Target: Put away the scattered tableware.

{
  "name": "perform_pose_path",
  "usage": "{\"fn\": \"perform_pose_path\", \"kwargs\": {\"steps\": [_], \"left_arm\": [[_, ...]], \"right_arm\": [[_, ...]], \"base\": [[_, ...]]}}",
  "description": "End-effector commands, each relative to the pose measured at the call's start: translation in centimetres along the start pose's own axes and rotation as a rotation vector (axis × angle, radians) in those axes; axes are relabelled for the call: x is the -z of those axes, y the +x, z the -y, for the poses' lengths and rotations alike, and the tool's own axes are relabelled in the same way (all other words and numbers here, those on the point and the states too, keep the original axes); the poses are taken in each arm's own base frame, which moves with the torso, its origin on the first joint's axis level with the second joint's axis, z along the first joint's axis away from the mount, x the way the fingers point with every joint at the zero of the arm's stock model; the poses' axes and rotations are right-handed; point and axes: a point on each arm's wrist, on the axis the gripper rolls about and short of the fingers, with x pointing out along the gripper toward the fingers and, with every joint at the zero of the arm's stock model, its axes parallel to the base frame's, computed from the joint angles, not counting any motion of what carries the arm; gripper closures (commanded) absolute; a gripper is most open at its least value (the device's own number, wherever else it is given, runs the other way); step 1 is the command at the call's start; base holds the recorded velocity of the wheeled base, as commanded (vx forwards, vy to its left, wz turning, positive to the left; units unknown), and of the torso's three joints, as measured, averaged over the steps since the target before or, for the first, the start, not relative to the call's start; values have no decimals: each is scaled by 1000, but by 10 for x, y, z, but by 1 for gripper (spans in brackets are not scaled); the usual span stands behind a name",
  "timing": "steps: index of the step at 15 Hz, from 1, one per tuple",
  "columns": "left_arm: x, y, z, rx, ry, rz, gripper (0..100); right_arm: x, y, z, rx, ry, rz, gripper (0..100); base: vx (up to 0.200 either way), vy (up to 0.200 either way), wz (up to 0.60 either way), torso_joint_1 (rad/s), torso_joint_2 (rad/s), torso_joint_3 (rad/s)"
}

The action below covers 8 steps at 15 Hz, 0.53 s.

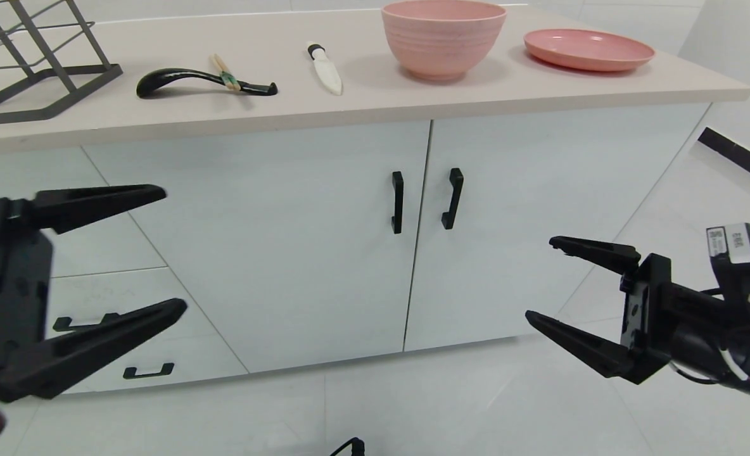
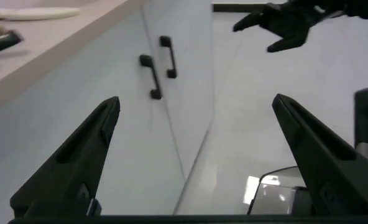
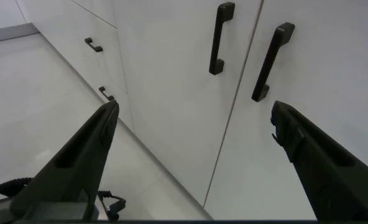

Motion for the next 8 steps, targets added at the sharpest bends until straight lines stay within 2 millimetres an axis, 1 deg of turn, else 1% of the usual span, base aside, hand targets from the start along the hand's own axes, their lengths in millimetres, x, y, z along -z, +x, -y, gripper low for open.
{"fn": "perform_pose_path", "kwargs": {"steps": [1,2,3,4,5,6,8], "left_arm": [[52,59,-9,212,-161,-64,0],[57,71,-6,255,-178,-64,0],[61,93,0,324,-180,-41,0],[62,110,4,370,-169,-5,0],[62,116,6,383,-168,18,0],[62,116,6,377,-165,34,0],[55,119,-1,353,-153,60,0]], "right_arm": [[9,9,11,10,9,-16,0],[9,12,16,7,3,-8,0],[6,17,23,-5,-11,10,0],[5,18,31,7,-23,20,0],[3,19,36,18,-32,27,0],[3,18,40,32,-39,31,0],[7,13,47,3,-44,32,0]], "base": [[0,0,0,0,0,0],[0,0,0,0,0,0],[0,0,0,0,0,0],[0,0,0,0,0,0],[0,0,0,0,0,0],[0,0,0,0,0,0],[0,0,0,0,0,0]]}}
